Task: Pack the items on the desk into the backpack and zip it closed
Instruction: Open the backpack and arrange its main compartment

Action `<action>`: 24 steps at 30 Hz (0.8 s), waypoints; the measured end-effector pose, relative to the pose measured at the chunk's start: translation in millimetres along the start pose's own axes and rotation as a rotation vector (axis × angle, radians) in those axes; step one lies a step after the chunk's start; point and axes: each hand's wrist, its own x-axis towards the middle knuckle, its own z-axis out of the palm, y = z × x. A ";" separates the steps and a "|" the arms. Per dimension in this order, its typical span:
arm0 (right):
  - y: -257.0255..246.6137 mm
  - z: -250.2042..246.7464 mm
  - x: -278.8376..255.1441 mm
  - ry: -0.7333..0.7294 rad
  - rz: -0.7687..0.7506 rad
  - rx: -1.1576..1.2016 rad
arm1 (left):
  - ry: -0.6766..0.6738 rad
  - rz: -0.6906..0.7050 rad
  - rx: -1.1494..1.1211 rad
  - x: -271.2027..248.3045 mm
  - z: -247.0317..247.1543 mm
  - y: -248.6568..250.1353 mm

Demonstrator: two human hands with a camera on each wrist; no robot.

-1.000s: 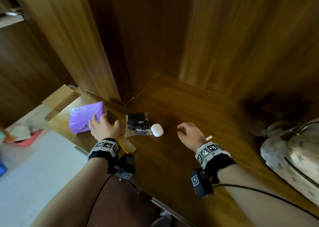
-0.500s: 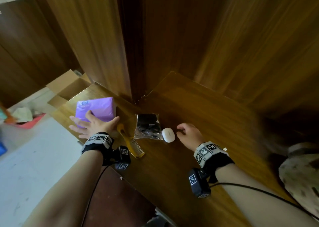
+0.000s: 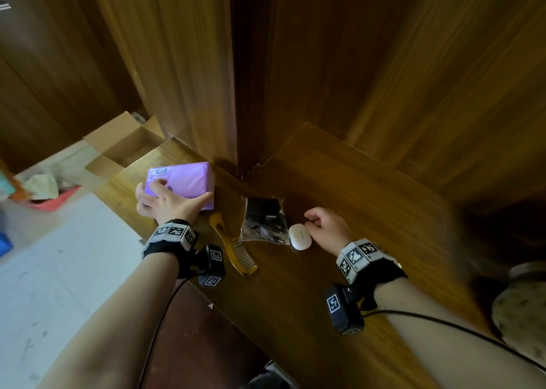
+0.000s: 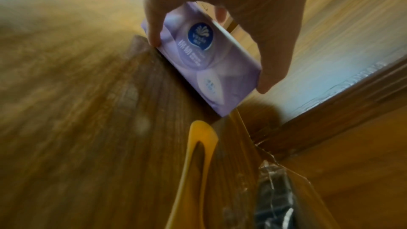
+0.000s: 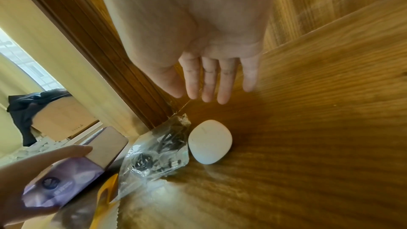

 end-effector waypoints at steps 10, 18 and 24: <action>-35.8 -18.6 -0.4 0.030 -0.086 0.116 | -0.064 0.660 -0.176 -50.5 0.4 29.9; -42.9 -63.8 -29.7 0.169 -0.122 0.510 | -0.122 1.059 -0.261 -113.5 11.0 89.1; -17.3 -105.2 -65.6 0.356 -0.142 0.653 | -0.158 1.230 -0.319 -160.2 30.2 128.7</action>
